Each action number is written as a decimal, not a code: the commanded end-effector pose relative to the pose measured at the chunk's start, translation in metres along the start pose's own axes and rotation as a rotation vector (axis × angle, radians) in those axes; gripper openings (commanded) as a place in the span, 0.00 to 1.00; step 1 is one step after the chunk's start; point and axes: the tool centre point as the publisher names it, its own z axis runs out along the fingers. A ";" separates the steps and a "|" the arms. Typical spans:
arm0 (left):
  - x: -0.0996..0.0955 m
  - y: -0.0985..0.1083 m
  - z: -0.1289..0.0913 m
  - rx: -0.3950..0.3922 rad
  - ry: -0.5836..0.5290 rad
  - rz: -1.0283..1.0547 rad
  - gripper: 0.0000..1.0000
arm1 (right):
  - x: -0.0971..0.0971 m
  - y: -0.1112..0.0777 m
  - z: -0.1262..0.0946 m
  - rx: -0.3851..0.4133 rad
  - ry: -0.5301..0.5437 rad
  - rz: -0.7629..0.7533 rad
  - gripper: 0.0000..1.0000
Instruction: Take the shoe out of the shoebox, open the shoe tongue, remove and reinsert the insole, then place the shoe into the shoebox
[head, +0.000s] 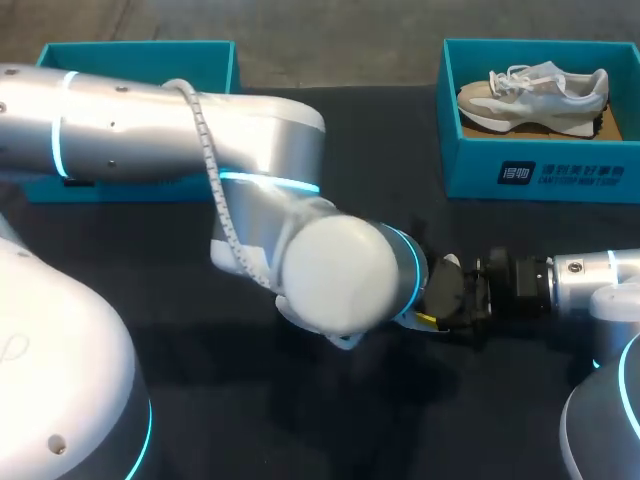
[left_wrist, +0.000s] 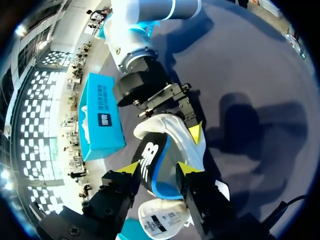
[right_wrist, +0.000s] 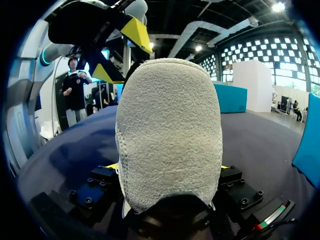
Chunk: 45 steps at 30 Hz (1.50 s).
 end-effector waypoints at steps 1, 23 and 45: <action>0.003 -0.006 0.005 -0.052 -0.016 -0.002 0.44 | 0.000 0.000 0.001 0.002 -0.002 0.000 0.00; -0.003 0.001 0.014 -0.041 -0.033 -0.094 0.00 | 0.000 0.000 0.001 0.002 -0.002 0.000 0.00; -0.009 0.011 0.002 0.065 -0.036 -0.277 0.00 | 0.000 0.000 0.001 0.002 -0.002 0.000 0.00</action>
